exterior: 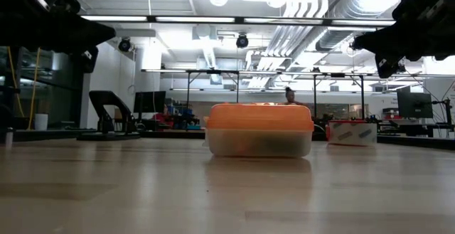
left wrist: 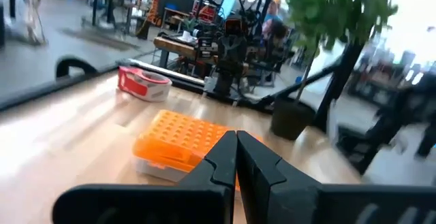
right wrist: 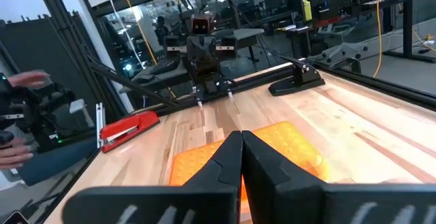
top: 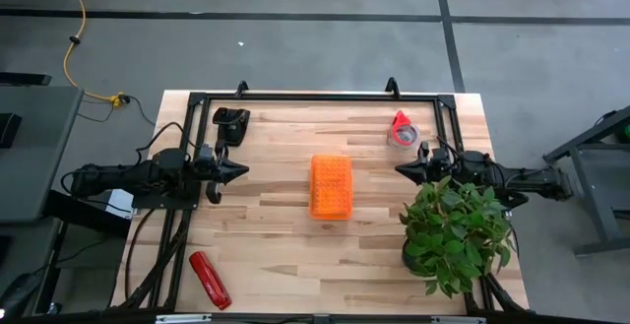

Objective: Pack school essentials
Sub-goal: Return to Home Position

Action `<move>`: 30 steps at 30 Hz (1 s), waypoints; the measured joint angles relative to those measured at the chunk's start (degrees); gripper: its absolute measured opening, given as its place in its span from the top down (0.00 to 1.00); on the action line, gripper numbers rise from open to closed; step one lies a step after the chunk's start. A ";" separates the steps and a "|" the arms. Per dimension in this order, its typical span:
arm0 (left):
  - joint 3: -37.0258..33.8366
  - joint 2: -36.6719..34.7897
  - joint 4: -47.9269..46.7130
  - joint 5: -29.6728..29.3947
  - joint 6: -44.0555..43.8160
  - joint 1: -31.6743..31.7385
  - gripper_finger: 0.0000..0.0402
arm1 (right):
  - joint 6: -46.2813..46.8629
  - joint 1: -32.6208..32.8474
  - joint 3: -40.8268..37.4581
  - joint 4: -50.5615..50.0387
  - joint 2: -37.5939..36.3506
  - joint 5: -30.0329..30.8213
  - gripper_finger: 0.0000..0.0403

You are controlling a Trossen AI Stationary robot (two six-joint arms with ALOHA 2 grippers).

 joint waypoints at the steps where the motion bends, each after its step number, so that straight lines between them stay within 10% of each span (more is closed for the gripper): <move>1: 0.00 0.00 -0.17 0.00 2.21 0.03 1.00 | -0.03 0.00 0.00 0.00 0.00 0.00 1.00; 9: 0.04 -0.61 -0.23 -1.55 17.84 -7.83 1.00 | -0.05 0.00 0.00 -0.02 -0.03 -0.01 1.00; 30: 0.04 -0.33 -0.26 -0.20 12.26 -10.82 1.00 | -0.04 -0.02 0.00 0.00 -0.02 0.01 1.00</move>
